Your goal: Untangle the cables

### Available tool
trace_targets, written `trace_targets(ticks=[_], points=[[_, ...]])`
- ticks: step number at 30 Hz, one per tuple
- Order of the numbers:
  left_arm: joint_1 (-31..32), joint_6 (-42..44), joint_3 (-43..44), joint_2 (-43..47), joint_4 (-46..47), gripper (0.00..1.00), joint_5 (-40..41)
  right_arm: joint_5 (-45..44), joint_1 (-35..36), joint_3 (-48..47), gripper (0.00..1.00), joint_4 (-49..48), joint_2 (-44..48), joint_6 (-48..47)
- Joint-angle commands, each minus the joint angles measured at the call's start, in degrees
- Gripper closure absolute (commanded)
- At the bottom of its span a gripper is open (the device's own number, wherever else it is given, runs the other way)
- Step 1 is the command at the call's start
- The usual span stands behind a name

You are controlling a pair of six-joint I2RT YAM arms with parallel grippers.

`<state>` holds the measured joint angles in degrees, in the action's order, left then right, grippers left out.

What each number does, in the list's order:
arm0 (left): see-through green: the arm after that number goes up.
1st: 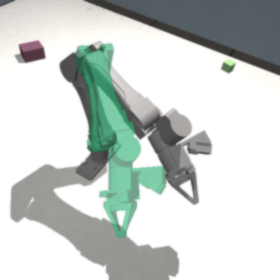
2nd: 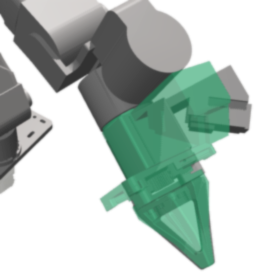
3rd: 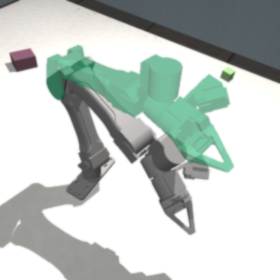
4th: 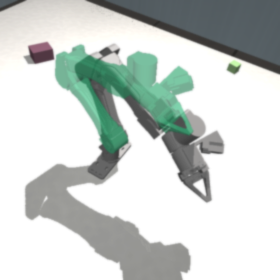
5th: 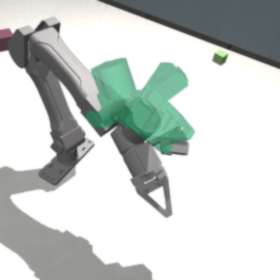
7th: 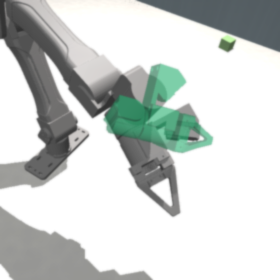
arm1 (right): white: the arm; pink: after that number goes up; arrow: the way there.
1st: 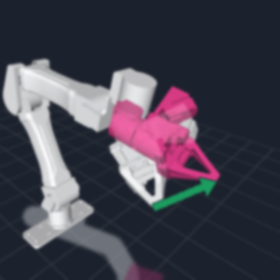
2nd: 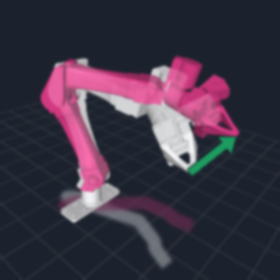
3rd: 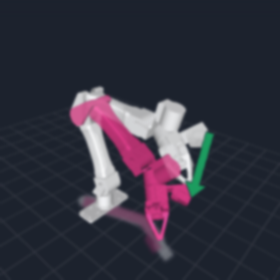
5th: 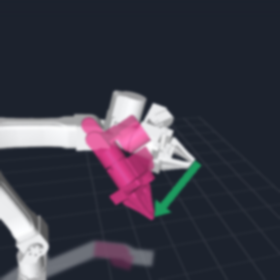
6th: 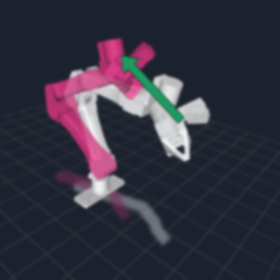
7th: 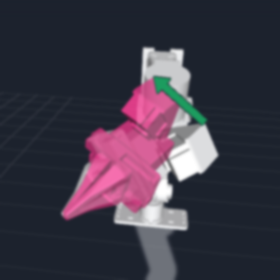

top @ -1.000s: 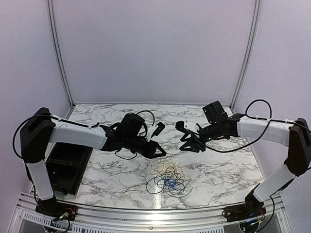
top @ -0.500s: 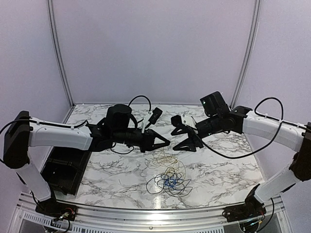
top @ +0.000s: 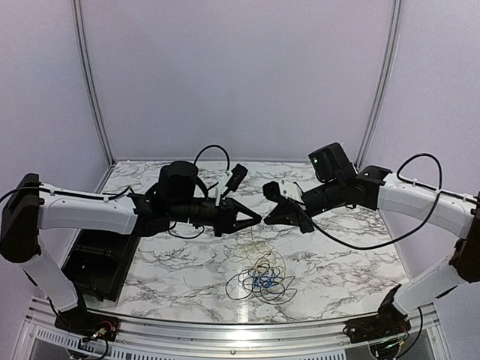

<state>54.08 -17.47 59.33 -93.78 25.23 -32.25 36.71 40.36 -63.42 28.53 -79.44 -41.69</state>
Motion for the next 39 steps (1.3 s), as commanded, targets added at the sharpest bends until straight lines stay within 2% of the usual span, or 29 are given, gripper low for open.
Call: trace_targets(ticks=[1, 2, 4, 7, 12, 23, 33, 39], points=[[0.1, 2.3, -1.6, 3.0, 1.6, 0.75, 10.5, -3.6, -1.3, -2.9, 1.00, 1.6, 1.9, 2.5], [0.2, 2.1, -1.5, 2.8, 1.8, 0.69, 14.8, -3.8, -1.3, -4.3, 1.00, 2.5, 1.7, 3.3], [0.7, 1.7, -1.3, 2.4, 4.0, 0.66, 20.1, -4.4, -1.3, -6.9, 1.00, 3.6, 1.2, 5.6], [3.9, 3.0, -3.9, 1.9, 12.8, 0.61, 29.5, -5.3, -1.3, -11.3, 1.00, 5.6, -0.6, 7.9], [6.4, 4.2, -4.7, -0.8, 22.3, 0.59, 40.9, -8.3, -2.1, -13.2, 1.00, 4.7, -2.2, 10.9], [8.5, 1.3, -1.0, -12.3, 31.0, 0.62, 40.2, -11.4, -3.2, -15.9, 1.00, 2.6, -2.4, 14.3], [9.5, -0.8, -8.6, -11.7, 33.4, 0.62, 45.3, -12.8, -3.8, -19.7, 1.00, 3.5, -1.8, 15.6], [9.5, -2.6, -9.2, -16.1, 33.5, 0.64, 43.9, -10.9, -4.5, -26.6, 1.00, 5.6, -0.4, 15.7]])
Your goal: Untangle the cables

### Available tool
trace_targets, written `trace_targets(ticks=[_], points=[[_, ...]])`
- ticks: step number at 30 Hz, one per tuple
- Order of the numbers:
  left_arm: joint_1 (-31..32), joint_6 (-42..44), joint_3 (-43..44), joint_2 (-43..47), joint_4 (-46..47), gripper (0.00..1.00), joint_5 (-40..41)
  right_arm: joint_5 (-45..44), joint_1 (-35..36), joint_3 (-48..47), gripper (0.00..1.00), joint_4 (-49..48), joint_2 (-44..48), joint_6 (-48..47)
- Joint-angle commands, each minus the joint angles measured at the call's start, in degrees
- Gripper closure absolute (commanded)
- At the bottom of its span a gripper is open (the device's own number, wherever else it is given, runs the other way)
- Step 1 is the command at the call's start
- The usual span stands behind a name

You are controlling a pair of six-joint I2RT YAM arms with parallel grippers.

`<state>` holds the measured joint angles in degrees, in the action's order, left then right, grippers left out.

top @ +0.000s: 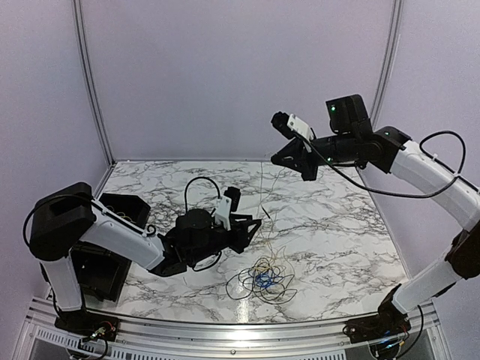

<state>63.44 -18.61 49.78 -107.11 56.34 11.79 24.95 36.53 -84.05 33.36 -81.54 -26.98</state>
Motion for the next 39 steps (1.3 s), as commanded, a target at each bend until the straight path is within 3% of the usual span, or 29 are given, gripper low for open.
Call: trace_targets(ticks=[1, 8, 15, 19, 25, 30, 34, 39], points=[[0.2, -2.1, 0.7, -3.9, 2.4, 0.65, -0.6, 1.1, -0.7, -7.3, 1.00, 1.1, 1.8, 1.0], [0.6, -5.1, 2.3, -9.5, 3.0, 0.67, -3.1, 0.9, -2.4, -14.6, 1.00, 2.7, 3.5, 1.5], [1.0, -5.5, -2.2, -6.8, 4.2, 0.67, -1.4, -1.3, -2.9, -12.0, 1.00, 2.0, 5.2, 0.9], [2.1, -3.3, -6.6, -0.7, 5.0, 0.64, 4.0, -1.8, -3.0, -7.1, 1.00, 0.9, 6.2, 0.6], [7.1, 7.9, -9.8, 7.4, 6.3, 0.54, 18.9, -1.9, -3.0, -3.3, 1.00, 0.0, 7.1, 0.5], [13.4, 23.4, -4.2, 5.7, 7.0, 0.40, 18.4, -2.1, -3.0, -2.8, 1.00, -0.3, 7.2, 0.5], [14.8, 22.1, 0.9, 2.0, 6.9, 0.32, 19.5, -2.0, -3.0, -2.6, 1.00, -0.3, 7.3, 0.5], [14.3, 22.0, 7.9, -3.4, 6.9, 0.31, 23.6, -0.7, -3.0, -2.0, 1.00, -0.1, 7.9, 0.6]])
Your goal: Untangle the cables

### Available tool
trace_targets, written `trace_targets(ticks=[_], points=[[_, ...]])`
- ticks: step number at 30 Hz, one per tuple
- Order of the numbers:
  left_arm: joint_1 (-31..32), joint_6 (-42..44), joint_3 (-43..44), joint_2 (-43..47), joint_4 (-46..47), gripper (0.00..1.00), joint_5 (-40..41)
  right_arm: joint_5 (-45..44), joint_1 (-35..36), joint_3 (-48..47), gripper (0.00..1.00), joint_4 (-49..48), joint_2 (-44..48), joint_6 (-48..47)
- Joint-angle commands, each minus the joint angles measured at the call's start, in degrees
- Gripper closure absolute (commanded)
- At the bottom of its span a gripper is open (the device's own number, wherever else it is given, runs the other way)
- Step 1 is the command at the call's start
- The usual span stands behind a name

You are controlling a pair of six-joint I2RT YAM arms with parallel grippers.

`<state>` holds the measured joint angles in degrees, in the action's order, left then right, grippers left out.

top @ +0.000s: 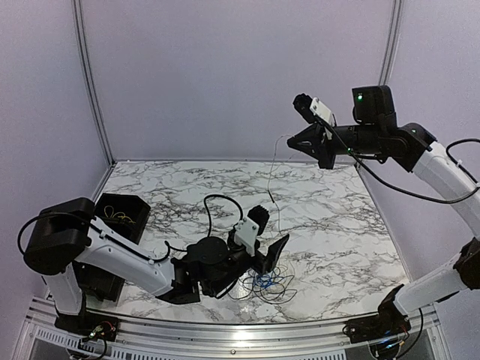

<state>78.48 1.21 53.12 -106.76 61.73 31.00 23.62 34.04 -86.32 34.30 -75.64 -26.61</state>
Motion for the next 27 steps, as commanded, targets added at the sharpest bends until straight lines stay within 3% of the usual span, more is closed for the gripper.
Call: trace_targets(ticks=[1, 3, 7, 9, 11, 12, 19, 27], points=[[-1.3, 1.5, 6.0, -4.8, 1.2, 0.31, 5.3, 1.0, -0.5, 0.3, 1.00, -0.9, 2.1, 0.4], [-2.4, -0.8, 8.1, -6.7, 0.6, 0.35, 5.3, 1.5, -0.5, 0.1, 1.00, -0.6, 2.3, 0.6], [-5.2, -6.5, 10.4, -11.4, 0.7, 0.49, -7.9, 1.9, -0.5, -2.3, 1.00, 0.2, 2.3, 1.2], [-5.9, -7.7, 11.9, -14.4, 0.7, 0.60, -14.7, 1.0, -0.5, -4.6, 1.00, 0.3, 2.3, 1.3], [-5.7, -8.7, 12.4, -17.2, 0.8, 0.75, -17.3, -0.5, -0.8, -7.1, 1.00, -0.3, 2.7, 1.6], [-5.6, -9.6, 12.4, -18.3, 0.7, 0.77, -18.1, -1.0, -1.1, -8.6, 1.00, -0.4, 2.6, 1.9], [-5.3, -15.7, 11.7, -24.0, 0.7, 0.77, -21.3, -5.4, -2.0, -24.2, 1.00, 1.0, 0.6, 2.0], [-5.3, -17.1, 9.8, -23.9, 1.3, 0.79, -21.2, -7.0, -2.4, -18.0, 1.00, -0.5, 1.7, 2.2]])
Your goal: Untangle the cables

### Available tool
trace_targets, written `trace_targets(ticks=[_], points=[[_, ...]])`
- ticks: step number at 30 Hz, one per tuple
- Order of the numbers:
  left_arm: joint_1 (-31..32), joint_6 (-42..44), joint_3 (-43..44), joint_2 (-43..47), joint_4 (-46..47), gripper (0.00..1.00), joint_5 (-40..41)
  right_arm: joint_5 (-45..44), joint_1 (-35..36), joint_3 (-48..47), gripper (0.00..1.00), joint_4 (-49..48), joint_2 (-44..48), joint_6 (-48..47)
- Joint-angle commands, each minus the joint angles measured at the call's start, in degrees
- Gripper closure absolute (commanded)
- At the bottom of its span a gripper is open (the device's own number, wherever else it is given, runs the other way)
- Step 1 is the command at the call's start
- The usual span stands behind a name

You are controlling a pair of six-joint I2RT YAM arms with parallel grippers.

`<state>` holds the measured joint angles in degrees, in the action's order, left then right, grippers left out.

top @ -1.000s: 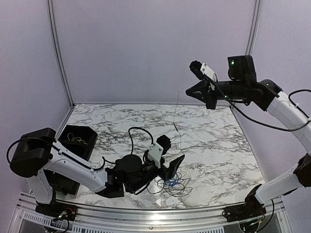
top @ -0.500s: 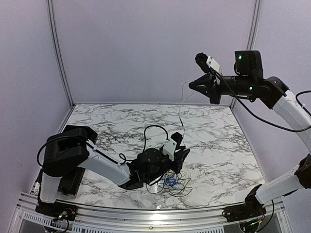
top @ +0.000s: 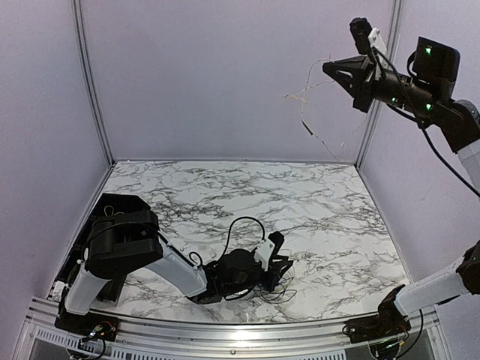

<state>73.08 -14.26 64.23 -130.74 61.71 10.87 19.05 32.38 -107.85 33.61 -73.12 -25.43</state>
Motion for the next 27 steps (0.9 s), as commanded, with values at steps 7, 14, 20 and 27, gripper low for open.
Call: trace_targets(ticks=[7, 14, 20, 27], points=[[0.3, -2.8, -3.5, 2.7, 2.6, 0.68, 0.1, -3.6, -0.9, 5.2, 1.00, -0.1, -0.1, 0.2], [0.9, -2.9, -10.1, 13.7, 3.6, 0.55, 2.2, -5.9, -1.0, 14.7, 1.00, -1.8, 1.6, -1.4], [1.5, -3.0, -16.1, 24.1, 3.6, 0.50, 5.4, -6.7, -1.0, 25.2, 1.00, -5.0, 3.4, -2.2], [1.4, -0.9, -14.4, 27.8, -3.0, 0.38, 12.2, -5.9, -1.0, 36.6, 1.00, -11.3, 5.1, -2.1]])
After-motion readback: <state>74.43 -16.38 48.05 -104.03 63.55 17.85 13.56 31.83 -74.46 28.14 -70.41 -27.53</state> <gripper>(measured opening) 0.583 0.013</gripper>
